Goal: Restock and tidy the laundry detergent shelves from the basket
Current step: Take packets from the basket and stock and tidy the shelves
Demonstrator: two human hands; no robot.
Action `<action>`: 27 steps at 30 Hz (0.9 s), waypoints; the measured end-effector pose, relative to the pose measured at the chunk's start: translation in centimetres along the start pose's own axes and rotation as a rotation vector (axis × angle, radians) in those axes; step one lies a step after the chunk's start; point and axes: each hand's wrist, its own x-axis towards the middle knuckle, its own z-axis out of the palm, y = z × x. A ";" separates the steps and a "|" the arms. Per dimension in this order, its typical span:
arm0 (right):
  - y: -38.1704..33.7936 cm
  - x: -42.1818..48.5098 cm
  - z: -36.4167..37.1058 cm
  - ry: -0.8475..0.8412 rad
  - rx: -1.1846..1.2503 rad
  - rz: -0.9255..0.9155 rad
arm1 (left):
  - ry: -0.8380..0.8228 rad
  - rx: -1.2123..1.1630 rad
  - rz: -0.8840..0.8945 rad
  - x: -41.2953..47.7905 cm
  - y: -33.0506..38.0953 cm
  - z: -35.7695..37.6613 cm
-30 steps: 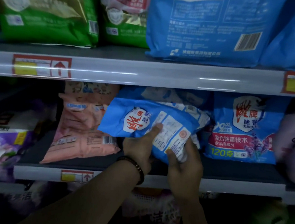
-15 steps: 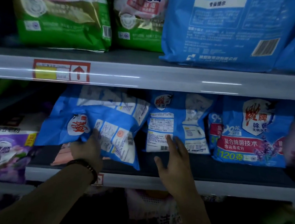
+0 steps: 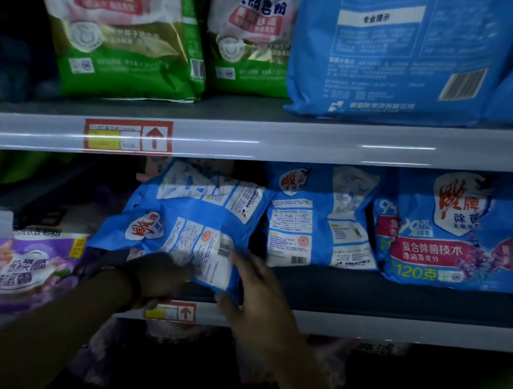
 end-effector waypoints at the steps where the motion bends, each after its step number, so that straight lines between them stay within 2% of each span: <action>1: 0.0 0.0 0.4 -0.009 0.008 -0.008 | 0.013 0.037 0.059 -0.1 0.8 0.5; 5: 1.6 0.0 0.4 0.100 -0.028 0.030 | 0.019 -0.212 0.344 -0.8 5.3 3.4; 7: 2.7 0.1 -0.7 0.172 -0.027 0.086 | 0.027 -0.311 0.403 0.1 6.6 4.7; 11: 5.3 0.3 -3.2 0.264 -0.155 0.139 | -0.058 -0.479 0.421 2.2 9.0 7.1; 14: 6.6 0.3 -4.5 0.256 -0.148 0.200 | -0.042 -0.475 0.445 4.5 10.3 8.1; 19: 7.1 0.6 -5.1 0.277 -0.102 0.157 | -0.083 -0.542 0.384 6.9 11.6 9.0; 23: 7.5 1.1 -4.7 0.317 -0.078 0.149 | -0.269 -0.799 0.308 8.2 11.6 8.9; 27: 7.4 1.6 -4.4 0.298 -0.039 0.187 | -0.431 -0.926 0.312 9.9 10.6 8.4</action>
